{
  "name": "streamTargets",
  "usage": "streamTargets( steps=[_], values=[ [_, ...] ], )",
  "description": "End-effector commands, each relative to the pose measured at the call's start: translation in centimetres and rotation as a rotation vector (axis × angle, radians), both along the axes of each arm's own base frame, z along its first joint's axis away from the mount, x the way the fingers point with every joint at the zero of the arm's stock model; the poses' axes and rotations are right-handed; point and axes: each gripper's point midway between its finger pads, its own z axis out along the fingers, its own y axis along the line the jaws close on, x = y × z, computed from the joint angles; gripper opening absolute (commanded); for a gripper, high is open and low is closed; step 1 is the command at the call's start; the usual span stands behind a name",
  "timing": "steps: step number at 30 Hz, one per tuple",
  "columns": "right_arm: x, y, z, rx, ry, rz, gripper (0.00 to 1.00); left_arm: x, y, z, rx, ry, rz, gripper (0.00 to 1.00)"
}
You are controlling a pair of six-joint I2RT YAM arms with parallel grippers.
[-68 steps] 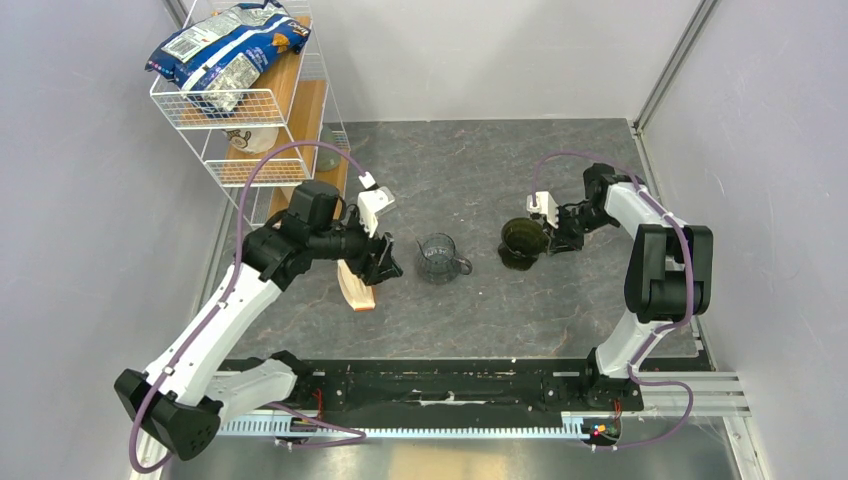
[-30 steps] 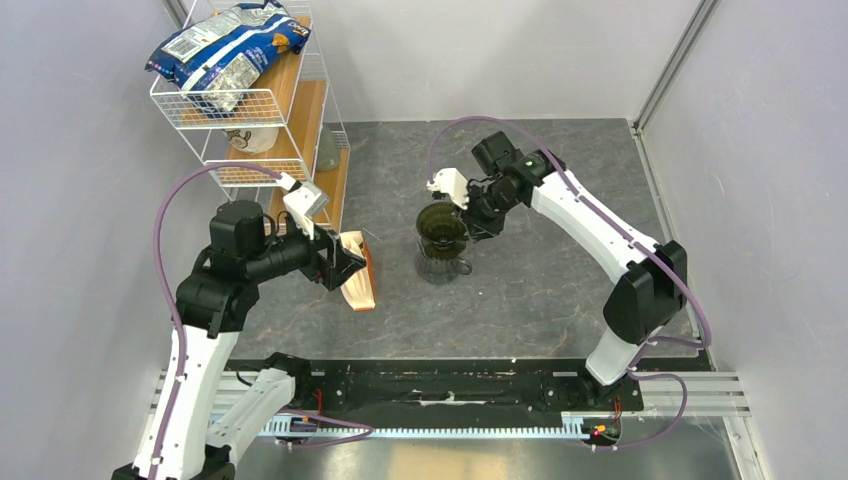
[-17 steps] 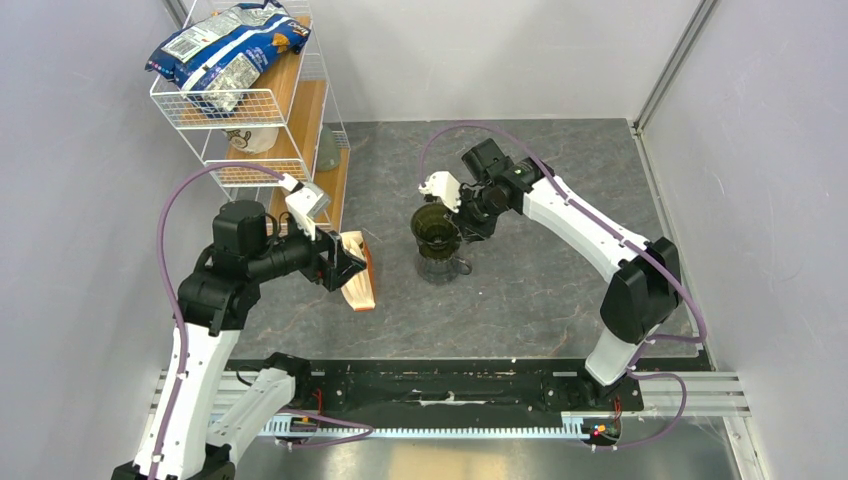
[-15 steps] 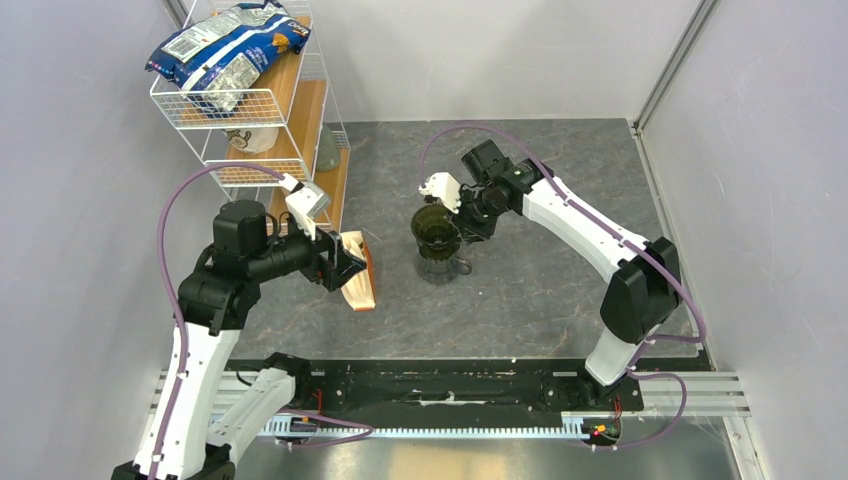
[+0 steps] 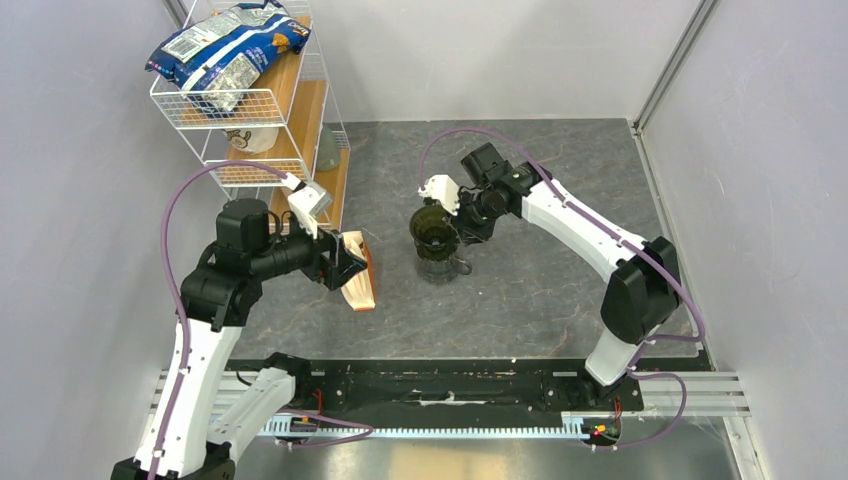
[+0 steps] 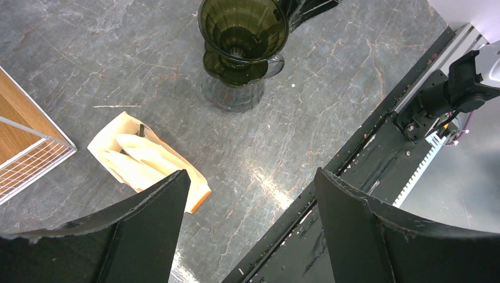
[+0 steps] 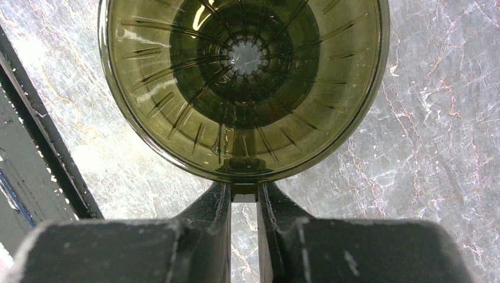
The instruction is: Place the coffee filter in the dripper
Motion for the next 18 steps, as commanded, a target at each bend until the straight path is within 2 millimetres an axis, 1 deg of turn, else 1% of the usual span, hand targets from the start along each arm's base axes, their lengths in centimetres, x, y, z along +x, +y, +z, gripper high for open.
streamTargets(
  steps=[1, 7, 9, 12, 14, 16, 18],
  values=[
    [-0.4, 0.0, 1.4, 0.036, -0.022, -0.003, 0.0, 0.4, -0.1, 0.2, -0.008, -0.012, -0.005, 0.86],
    [-0.9, -0.6, 1.4, 0.022, -0.03, 0.005, 0.01, 0.6, -0.2, 0.1, -0.009, -0.008, -0.004, 0.86],
    [-1.3, -0.7, 1.2, 0.021, -0.019, 0.011, 0.05, 0.7, -0.2, 0.2, -0.011, -0.008, -0.003, 0.86],
    [-1.6, -0.6, 1.0, 0.026, -0.005, 0.012, 0.08, 0.8, -0.2, 0.0, -0.008, -0.003, -0.003, 0.86],
    [-1.6, -0.6, 1.0, 0.028, -0.004, 0.011, 0.15, 0.8, -0.2, -0.1, -0.006, -0.001, -0.004, 0.86],
    [-1.6, -0.5, 1.1, 0.03, 0.0, 0.008, 0.17, 0.9, -0.2, -0.1, -0.005, 0.0, -0.003, 0.86],
    [-1.8, -0.5, 1.3, 0.037, -0.002, 0.01, 0.16, 1.0, -0.3, -0.2, -0.005, 0.002, -0.003, 0.86]
  ],
)
